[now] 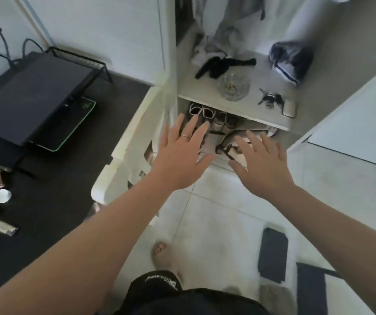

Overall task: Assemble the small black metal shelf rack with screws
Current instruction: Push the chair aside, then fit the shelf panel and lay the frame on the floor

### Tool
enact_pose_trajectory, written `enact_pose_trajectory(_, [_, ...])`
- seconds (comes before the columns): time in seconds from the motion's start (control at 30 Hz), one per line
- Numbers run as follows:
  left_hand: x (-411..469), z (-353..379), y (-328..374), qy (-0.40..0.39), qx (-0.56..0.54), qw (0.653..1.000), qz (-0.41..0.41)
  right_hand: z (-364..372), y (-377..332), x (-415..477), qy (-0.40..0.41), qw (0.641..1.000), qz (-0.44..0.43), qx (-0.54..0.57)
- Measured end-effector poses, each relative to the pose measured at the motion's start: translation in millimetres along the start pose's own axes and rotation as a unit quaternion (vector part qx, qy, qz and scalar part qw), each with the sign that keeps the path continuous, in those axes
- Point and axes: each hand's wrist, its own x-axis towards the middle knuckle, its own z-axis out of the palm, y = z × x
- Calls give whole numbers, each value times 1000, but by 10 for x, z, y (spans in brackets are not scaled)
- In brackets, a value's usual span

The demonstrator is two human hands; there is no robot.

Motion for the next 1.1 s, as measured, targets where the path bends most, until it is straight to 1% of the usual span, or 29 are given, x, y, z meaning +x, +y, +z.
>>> enact_pose_trajectory(0.1, [208,554,225,-41,13,999,18,440,492,3,-47,999,25,-4])
enact_pose_trajectory(0.2, [491,1361,301,-87,29,995,39,1172,836,166,-79,996,36,1])
enact_pose_trajectory(0.33, [877,2785,93,-112,83,985,100,2543,1205,585,-72,995,68,7])
enact_pose_trajectory(0.43, [1079,3913,-148,-137,120,976,120,3596,1539,879,-75,992,105,-1])
enact_pose_trajectory(0.5, [1196,4484,-284,-143,141,970,134,4166,1752,991,-69,989,129,-12])
enact_pose_trajectory(0.57, [1268,4854,-366,-140,162,966,147,4566,1914,988,-59,987,148,-21])
enact_pose_trajectory(0.67, [1183,5056,-329,-133,176,964,147,4844,2042,726,-44,983,177,-21])
enact_pose_trajectory(0.77, [814,4948,-45,-91,181,965,167,4830,2045,111,0,981,194,-12])
enact_pose_trajectory(0.83, [425,4787,254,-74,152,969,179,4721,1976,-437,15,977,210,20])
enact_pose_trajectory(0.93, [-189,4581,762,-58,108,970,211,4543,1872,-1380,39,963,254,83])
enact_pose_trajectory(1.03, [-709,4496,1320,-39,75,966,246,4402,1912,-2317,90,946,296,99])
enact_pose_trajectory(1.1, [-985,4485,1711,-45,51,958,279,4316,1997,-2867,121,934,320,104])
